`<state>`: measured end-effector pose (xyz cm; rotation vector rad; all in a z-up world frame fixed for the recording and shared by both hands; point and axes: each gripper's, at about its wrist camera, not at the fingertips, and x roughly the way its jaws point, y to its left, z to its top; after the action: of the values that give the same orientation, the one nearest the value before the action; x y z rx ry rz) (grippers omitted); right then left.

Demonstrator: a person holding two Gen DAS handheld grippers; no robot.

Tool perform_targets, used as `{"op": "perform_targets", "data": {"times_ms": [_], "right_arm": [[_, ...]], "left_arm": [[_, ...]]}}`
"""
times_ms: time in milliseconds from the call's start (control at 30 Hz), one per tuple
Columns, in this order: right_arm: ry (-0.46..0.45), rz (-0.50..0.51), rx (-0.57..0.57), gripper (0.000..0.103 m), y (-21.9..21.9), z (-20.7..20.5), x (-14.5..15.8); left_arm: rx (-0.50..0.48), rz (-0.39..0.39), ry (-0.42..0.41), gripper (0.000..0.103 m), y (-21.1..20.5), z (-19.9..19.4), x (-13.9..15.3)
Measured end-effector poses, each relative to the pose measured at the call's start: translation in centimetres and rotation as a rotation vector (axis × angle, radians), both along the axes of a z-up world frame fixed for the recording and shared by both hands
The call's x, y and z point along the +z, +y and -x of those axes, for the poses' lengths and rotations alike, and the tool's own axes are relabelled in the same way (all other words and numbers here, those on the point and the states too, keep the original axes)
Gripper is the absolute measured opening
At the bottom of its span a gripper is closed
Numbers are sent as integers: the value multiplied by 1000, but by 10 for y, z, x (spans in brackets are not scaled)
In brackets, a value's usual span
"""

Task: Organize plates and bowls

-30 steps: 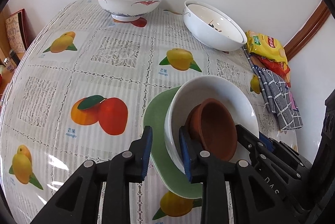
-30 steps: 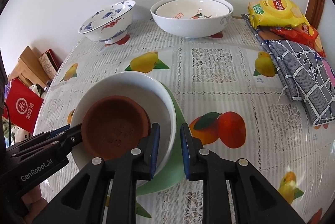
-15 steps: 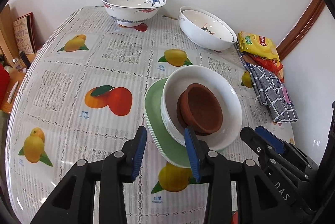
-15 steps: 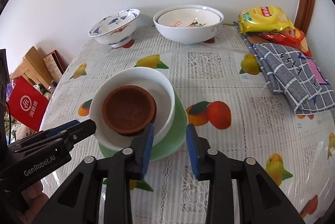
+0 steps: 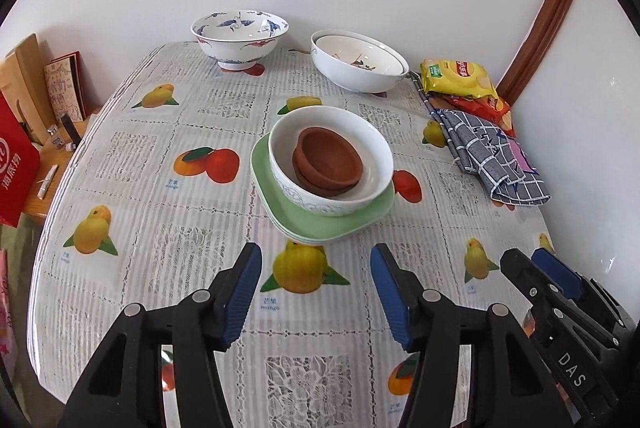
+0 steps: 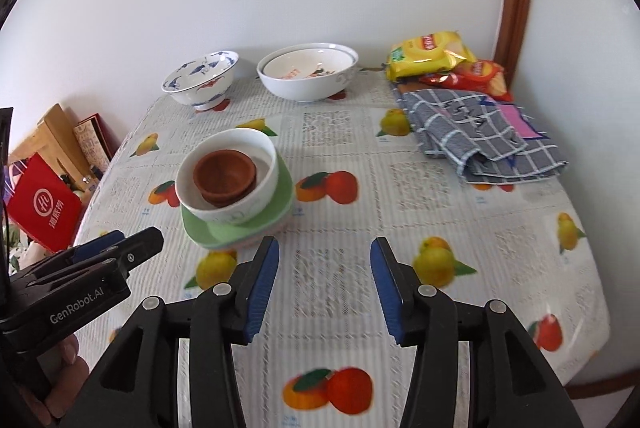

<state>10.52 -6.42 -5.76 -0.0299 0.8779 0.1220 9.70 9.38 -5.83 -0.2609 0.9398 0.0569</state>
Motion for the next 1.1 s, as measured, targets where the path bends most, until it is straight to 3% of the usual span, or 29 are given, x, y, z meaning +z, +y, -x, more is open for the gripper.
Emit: {"op": "perform_targets", "data": {"times_ms": [300,433,700,1100], "right_arm": [[-2,-21,-70,48,-45,56,9],[-30,0,-85,73,-57,79,15],[-117,37,-80,89,-67,114,36],[-136,43,-100,90,-74,134,45]], "left_arm": [[-8,-64,-74,68,-45,56,21],[-5,-84,-102,74,-57,77,30],[22,-183,-160,86,-73,107,58],[32,-198,-183,88,-77,127,71]]}}
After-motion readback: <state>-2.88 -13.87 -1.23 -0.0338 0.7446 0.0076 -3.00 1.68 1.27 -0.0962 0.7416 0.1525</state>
